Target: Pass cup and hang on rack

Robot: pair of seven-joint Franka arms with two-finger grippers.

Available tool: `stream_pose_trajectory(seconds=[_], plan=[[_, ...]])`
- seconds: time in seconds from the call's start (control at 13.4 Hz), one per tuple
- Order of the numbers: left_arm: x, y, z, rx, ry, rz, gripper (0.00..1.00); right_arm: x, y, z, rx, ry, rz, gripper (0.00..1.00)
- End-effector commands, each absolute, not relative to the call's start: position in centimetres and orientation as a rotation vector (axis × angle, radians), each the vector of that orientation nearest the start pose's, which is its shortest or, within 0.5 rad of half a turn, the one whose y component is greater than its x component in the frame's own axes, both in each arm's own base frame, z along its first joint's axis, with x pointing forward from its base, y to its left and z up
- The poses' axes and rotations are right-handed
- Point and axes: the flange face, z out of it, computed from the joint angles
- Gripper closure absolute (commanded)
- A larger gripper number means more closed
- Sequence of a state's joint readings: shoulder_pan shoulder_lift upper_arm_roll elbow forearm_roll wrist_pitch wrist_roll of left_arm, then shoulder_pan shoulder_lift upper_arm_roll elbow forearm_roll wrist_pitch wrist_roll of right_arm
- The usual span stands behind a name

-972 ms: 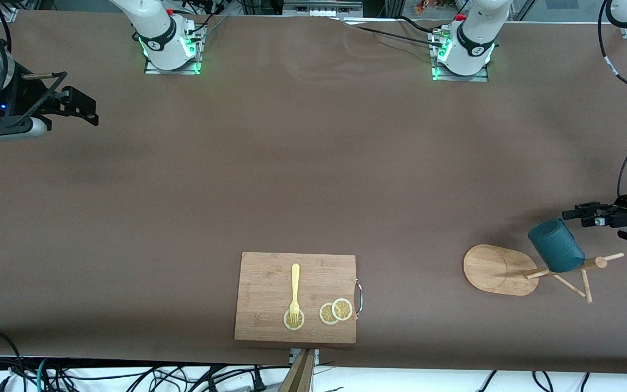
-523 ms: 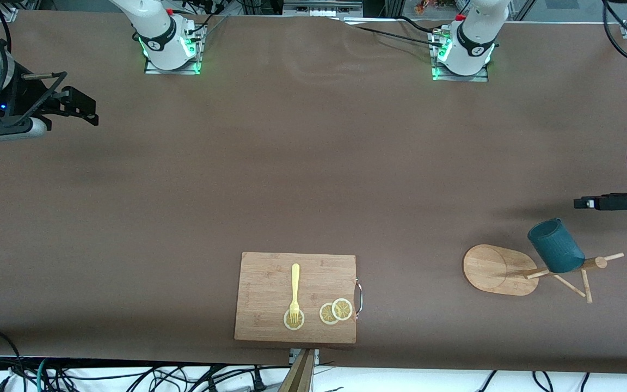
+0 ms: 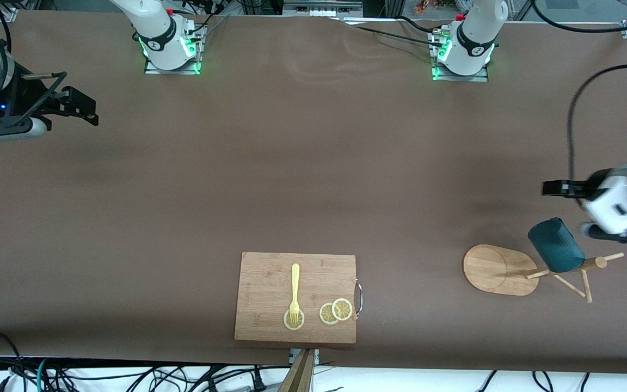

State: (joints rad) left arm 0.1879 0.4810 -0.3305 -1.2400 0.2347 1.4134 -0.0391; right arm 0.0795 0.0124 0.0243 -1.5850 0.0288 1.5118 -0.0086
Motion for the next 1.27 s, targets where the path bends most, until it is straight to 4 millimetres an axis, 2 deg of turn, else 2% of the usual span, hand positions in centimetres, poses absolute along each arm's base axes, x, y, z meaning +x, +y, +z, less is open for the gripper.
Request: stream_pose_trajectory(seconds=[0.0, 0.22, 0.52, 0.6, 0.67, 0.82, 0.9, 1.2], plan=[[65.2, -5.0, 50.0, -2.955, 0.164, 0.361, 0.0, 55.0, 5.8, 61.1, -3.091, -0.187, 0.131, 0.0], [64.3, -6.7, 53.2, -3.005, 0.21, 0.279, 0.0, 55.0, 5.8, 61.1, -3.091, -0.187, 0.131, 0.0], [63.2, -6.4, 56.4, -3.066, 0.295, 0.216, 0.0, 55.0, 5.8, 61.1, -3.091, -0.187, 0.131, 0.0], [62.6, -6.6, 58.4, -3.084, 0.308, 0.101, 0.0, 55.0, 5.8, 61.1, -3.091, -0.187, 0.131, 0.0], [61.4, -5.9, 58.7, -3.065, 0.282, 0.032, 0.0, 55.0, 6.0, 61.1, -3.091, -0.192, 0.131, 0.0], [58.9, -5.9, 59.5, -3.023, 0.246, -0.103, 0.0, 55.0, 5.9, 61.1, -3.091, -0.189, 0.131, 0.0], [58.2, -6.0, 59.8, -3.016, 0.244, -0.113, 0.0, 55.0, 5.9, 61.1, -3.091, -0.189, 0.131, 0.0], [57.6, -4.9, 58.8, -3.103, 0.19, -0.071, 0.0, 55.0, 5.9, 61.1, -3.091, -0.189, 0.131, 0.0]])
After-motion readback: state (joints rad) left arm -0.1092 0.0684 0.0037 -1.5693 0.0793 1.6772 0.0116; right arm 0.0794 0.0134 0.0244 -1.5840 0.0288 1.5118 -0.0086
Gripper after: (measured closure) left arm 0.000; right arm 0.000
